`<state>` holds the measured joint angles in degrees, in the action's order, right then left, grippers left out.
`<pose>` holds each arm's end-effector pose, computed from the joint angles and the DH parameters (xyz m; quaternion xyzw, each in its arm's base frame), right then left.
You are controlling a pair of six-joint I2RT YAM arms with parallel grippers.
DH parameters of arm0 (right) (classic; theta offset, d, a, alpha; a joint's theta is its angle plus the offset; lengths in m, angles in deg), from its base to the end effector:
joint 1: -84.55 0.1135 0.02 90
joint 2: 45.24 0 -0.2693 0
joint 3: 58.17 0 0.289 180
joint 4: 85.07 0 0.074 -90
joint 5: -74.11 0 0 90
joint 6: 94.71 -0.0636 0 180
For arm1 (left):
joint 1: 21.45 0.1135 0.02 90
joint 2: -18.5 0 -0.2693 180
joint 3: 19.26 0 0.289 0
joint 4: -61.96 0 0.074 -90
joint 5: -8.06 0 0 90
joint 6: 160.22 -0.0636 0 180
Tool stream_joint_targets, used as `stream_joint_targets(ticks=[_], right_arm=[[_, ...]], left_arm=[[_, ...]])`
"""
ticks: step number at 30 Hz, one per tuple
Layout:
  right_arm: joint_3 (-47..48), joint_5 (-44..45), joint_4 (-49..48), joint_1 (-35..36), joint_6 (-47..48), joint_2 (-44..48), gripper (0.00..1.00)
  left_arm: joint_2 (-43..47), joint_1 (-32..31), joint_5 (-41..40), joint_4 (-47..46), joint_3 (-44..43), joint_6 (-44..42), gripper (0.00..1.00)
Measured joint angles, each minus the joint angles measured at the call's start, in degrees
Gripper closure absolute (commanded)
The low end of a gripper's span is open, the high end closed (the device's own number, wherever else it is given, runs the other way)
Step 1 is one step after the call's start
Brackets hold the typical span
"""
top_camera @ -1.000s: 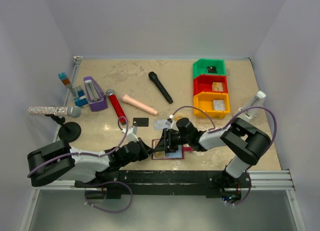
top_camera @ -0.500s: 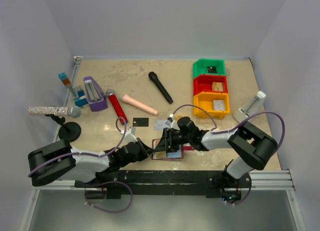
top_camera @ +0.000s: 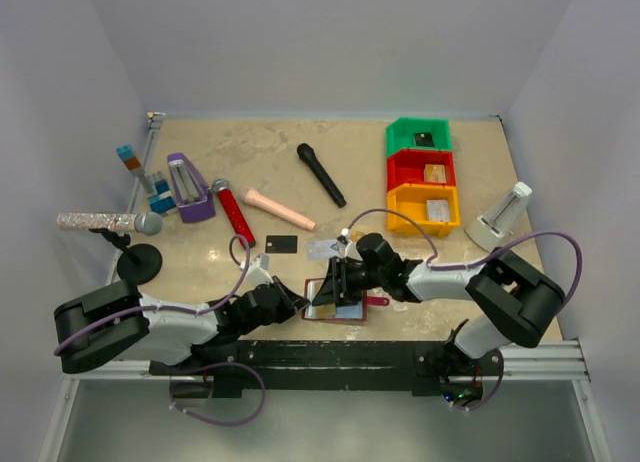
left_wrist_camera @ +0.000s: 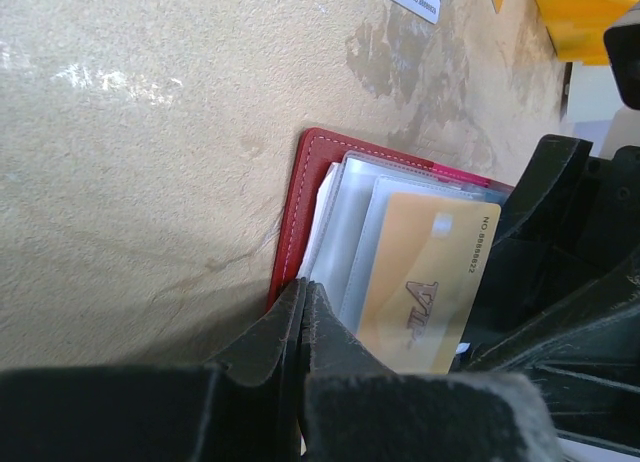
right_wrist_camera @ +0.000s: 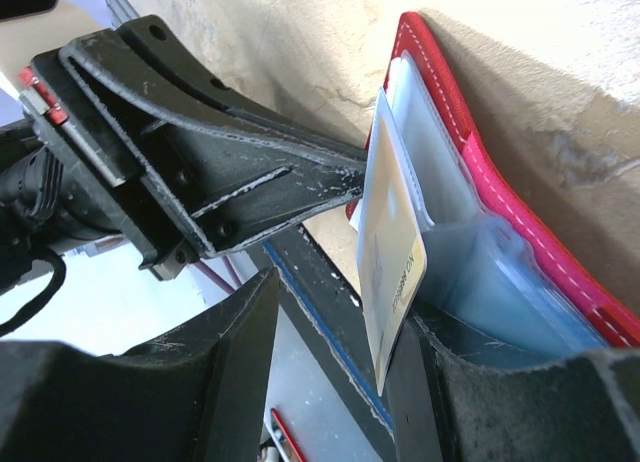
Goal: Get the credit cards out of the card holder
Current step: Remove the credit card from the card holder.
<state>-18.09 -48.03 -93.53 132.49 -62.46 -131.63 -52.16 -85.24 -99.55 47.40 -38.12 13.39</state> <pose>0.1783 0.2481 0.0948 -0.0474 0.8704 0.4868 0.0569 0.1130 -0.1859 0.0590 -0.2194 0.8604 -0.3829 0.2549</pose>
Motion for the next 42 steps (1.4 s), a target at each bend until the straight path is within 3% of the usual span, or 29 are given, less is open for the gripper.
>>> stream_joint_targets(ticks=[16, 26, 37, 42], right_arm=[[0.02, 1.16, 6.29, -1.11, 2.78, 5.09, 0.55], [-0.55, 1.18, 7.30, -2.82, 3.74, 6.62, 0.71], [-1.14, 1.20, 8.22, -4.81, 4.57, 8.17, 0.78], [-1.14, 1.40, 8.90, -5.27, 4.96, 8.15, 0.90]], left_arm=[[-0.15, 0.00, -0.17, 0.24, 0.04, 1.44, 1.00], [0.09, 0.00, -0.42, 0.07, 0.44, 2.73, 1.00], [1.20, 0.00, -0.70, 0.85, 0.79, 2.89, 1.00], [1.49, 0.00, -0.70, 1.16, 0.79, 2.89, 1.00]])
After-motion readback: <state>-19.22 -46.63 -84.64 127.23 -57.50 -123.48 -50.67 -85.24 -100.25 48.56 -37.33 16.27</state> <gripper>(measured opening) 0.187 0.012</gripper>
